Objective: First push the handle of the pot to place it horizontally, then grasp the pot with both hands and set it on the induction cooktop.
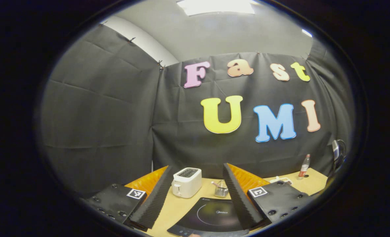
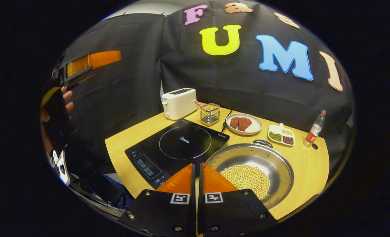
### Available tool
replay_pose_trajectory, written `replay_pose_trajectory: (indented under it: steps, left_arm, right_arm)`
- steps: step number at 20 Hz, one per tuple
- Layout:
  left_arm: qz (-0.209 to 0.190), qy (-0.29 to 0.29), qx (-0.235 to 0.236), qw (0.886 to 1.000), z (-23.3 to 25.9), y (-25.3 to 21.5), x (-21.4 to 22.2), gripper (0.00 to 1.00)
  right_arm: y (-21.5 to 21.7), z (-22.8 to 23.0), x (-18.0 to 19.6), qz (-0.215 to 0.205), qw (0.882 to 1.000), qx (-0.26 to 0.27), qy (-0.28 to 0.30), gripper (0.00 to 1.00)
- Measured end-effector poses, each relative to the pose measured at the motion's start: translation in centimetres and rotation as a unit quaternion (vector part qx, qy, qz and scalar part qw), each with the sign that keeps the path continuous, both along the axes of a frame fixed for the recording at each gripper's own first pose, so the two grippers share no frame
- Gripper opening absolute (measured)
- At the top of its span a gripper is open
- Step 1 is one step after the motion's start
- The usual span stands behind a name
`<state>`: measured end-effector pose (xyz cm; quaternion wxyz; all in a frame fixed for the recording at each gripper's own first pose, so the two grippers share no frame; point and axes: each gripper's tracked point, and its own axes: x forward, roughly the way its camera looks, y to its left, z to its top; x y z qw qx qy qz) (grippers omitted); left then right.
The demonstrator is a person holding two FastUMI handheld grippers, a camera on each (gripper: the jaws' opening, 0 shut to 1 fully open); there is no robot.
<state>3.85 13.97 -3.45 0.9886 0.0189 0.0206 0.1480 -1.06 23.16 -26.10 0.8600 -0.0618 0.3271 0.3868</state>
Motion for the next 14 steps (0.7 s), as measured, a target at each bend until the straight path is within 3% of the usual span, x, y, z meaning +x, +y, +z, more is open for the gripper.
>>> replay_pose_trajectory:
  steps: [5,6,9,14]
  left_arm:
    - [-0.001,0.008,0.001,1.0,-1.2,1.8,1.2,0.94]
    - [-0.002,0.01,0.0,1.0,-1.4,2.1,1.6,1.0]
    - [-0.008,0.017,-0.006,1.0,-2.4,3.0,2.6,0.99]
    - [-0.02,0.022,-0.017,0.999,-3.8,3.8,4.0,1.0]
  right_arm:
    - [1.5,-3.1,-1.2,0.024,0.999,-0.025,0.034,0.02]
    - [1.8,-3.8,-1.7,0.032,0.998,-0.033,0.042,0.03]
    - [2.1,-5.9,-2.8,0.049,0.995,-0.058,0.069,0.03]
    - [1.5,-9.1,-3.9,0.039,0.988,-0.095,0.119,0.02]
